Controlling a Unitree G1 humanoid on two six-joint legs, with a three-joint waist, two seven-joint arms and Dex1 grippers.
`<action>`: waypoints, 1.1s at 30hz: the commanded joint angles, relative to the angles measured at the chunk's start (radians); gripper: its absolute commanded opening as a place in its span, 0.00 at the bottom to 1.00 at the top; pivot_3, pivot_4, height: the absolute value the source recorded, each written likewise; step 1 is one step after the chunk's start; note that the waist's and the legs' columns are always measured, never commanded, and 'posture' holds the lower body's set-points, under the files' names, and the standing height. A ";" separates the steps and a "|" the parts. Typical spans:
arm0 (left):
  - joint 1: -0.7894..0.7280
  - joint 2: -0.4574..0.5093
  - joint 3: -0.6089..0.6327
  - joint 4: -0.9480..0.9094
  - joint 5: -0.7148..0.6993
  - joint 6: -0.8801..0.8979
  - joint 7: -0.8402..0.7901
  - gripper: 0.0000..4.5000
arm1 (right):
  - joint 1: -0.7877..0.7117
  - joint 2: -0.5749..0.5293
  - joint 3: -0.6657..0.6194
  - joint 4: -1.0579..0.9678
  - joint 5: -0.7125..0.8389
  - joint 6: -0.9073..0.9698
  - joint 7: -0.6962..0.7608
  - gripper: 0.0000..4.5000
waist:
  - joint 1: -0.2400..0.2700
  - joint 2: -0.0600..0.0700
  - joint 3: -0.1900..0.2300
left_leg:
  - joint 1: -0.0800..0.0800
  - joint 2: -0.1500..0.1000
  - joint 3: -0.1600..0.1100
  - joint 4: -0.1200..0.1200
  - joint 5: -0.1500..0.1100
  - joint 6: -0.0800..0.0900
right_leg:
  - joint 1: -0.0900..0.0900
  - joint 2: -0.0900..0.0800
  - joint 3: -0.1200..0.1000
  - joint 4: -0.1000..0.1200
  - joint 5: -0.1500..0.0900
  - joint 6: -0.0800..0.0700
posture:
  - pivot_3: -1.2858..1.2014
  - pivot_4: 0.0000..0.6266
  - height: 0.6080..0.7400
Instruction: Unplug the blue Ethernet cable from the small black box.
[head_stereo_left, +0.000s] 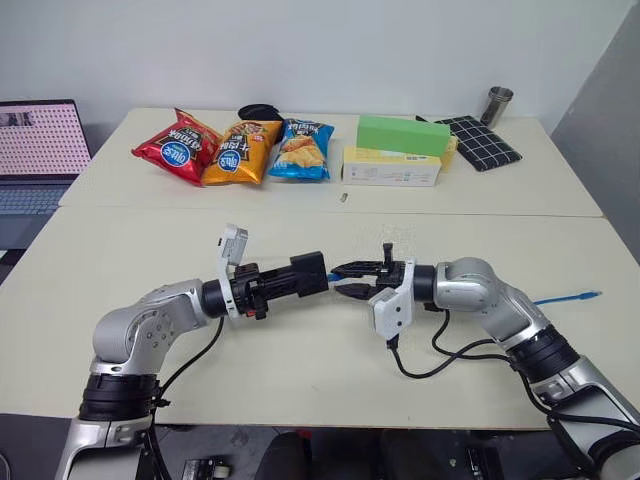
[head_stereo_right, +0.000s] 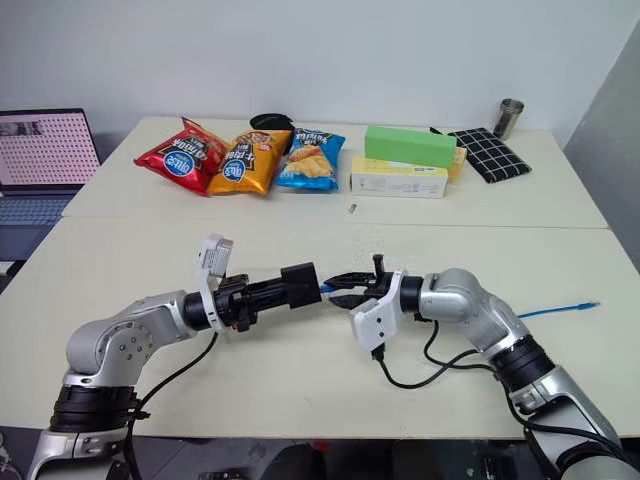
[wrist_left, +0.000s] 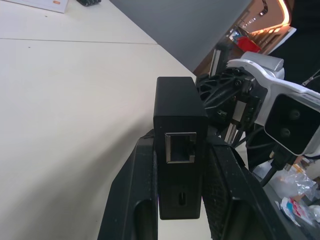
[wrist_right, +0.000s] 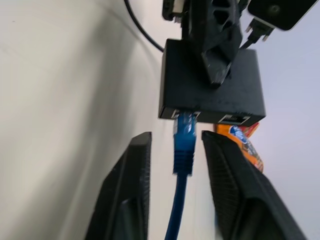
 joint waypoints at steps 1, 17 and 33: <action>-0.033 0.047 -0.036 -0.026 0.034 -0.041 -0.084 0.18 | 0.059 -0.058 -0.058 -0.222 0.281 0.297 0.171 0.60 | 0.000 0.000 0.000 | 0.000 0.000 -0.001 0.000 0.000 0.000 | 0.000 0.000 0.000 0.000 0.000 0.000 | 0.52 0.24 1.00; -0.116 0.108 -0.140 -0.056 0.162 -0.215 -0.294 0.18 | 0.113 0.004 -0.218 -0.533 0.919 1.359 0.050 0.60 | 0.000 0.000 0.000 | -0.001 -0.001 -0.004 0.000 0.000 0.000 | 0.001 0.000 -0.003 -0.001 0.000 0.000 | 0.52 0.24 1.00; -0.089 0.108 -0.128 -0.066 0.175 -0.237 -0.291 0.18 | 0.078 0.018 -0.222 -0.468 0.919 1.398 0.090 0.39 | -0.001 0.000 0.000 | -0.001 -0.001 -0.005 0.000 0.000 0.001 | 0.001 0.000 -0.003 -0.002 0.000 0.000 | 0.52 0.24 1.00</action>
